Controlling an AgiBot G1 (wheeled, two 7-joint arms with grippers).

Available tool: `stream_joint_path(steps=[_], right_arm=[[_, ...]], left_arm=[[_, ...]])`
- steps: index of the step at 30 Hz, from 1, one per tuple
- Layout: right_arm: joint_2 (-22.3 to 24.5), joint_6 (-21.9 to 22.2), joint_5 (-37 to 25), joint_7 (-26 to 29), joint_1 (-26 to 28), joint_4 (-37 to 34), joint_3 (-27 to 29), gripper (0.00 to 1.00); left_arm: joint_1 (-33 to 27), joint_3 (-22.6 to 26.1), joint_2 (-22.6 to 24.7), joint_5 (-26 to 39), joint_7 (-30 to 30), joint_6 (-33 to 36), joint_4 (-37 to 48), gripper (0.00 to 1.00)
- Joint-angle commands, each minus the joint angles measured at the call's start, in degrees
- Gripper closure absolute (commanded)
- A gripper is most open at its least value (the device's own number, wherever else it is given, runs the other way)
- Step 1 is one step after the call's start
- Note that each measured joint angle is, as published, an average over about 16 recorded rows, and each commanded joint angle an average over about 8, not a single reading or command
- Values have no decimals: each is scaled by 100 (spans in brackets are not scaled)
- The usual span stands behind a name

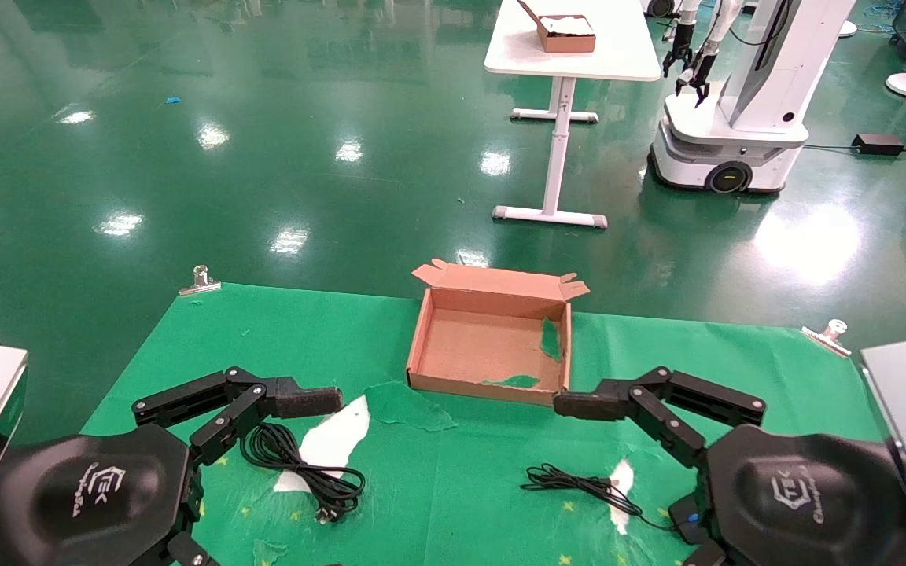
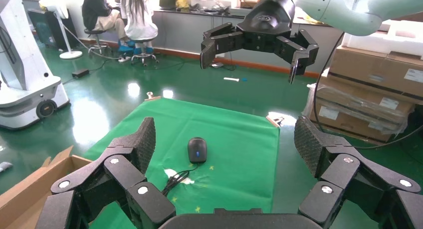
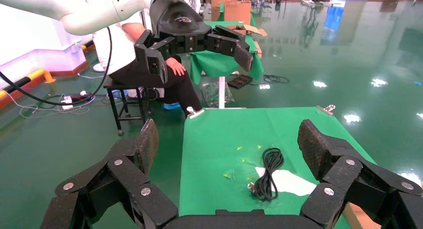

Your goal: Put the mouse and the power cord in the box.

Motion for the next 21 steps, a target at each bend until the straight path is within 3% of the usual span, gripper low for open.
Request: stream_joint_path(steps=[1, 21], right_arm=[[0, 0, 0, 0, 0, 0, 0, 0], [1, -2, 1, 0, -1, 1, 2, 0]], left_arm=[[0, 0, 0, 0, 0, 0, 0, 0], [1, -1, -1, -1, -1, 1, -1, 0]])
